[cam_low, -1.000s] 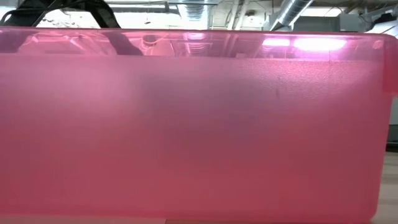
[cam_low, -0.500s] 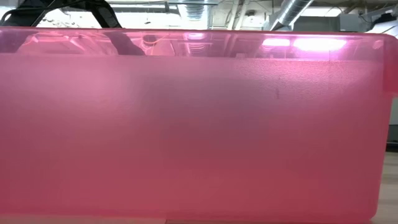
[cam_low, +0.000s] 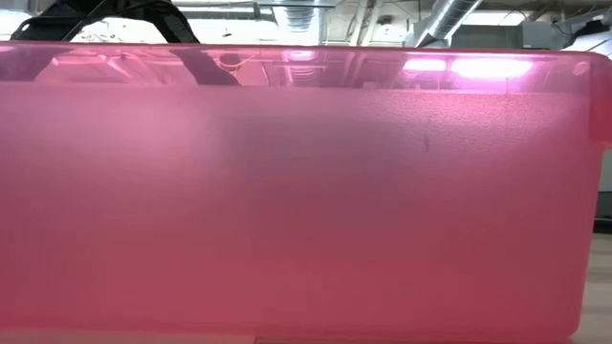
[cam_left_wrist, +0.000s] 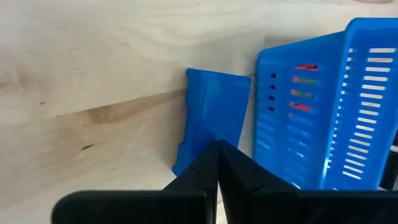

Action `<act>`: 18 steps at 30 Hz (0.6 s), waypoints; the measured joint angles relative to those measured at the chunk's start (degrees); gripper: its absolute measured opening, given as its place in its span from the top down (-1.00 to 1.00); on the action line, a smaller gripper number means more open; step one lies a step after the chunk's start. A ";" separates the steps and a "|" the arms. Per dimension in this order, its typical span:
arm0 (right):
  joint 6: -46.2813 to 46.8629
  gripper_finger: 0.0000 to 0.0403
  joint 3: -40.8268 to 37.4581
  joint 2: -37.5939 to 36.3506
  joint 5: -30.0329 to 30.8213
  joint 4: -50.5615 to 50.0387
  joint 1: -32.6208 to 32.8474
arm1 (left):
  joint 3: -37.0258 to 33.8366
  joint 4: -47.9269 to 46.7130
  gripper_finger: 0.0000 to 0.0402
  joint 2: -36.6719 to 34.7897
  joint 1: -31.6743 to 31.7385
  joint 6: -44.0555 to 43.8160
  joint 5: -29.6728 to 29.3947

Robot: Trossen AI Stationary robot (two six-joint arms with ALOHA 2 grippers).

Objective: Pick & Place Office items
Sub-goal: Put the blue digital clock into the blue bin

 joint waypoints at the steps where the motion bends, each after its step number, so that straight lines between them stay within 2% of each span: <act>1: 0.00 0.39 0.00 0.02 -0.01 0.00 0.00 | 0.00 -0.28 1.00 0.00 0.17 -0.03 -0.13; 10: 0.00 0.39 0.00 0.02 -0.01 0.02 0.08 | 0.04 -10.65 1.00 -1.19 0.94 4.22 -3.51; 14: 0.02 0.39 0.00 0.02 -0.04 0.58 0.09 | -0.19 -14.24 1.00 -3.49 1.18 5.25 -8.05; 18: 0.02 0.39 0.00 0.05 -0.14 0.68 0.14 | -0.46 -22.00 1.00 -5.78 2.36 8.85 -13.51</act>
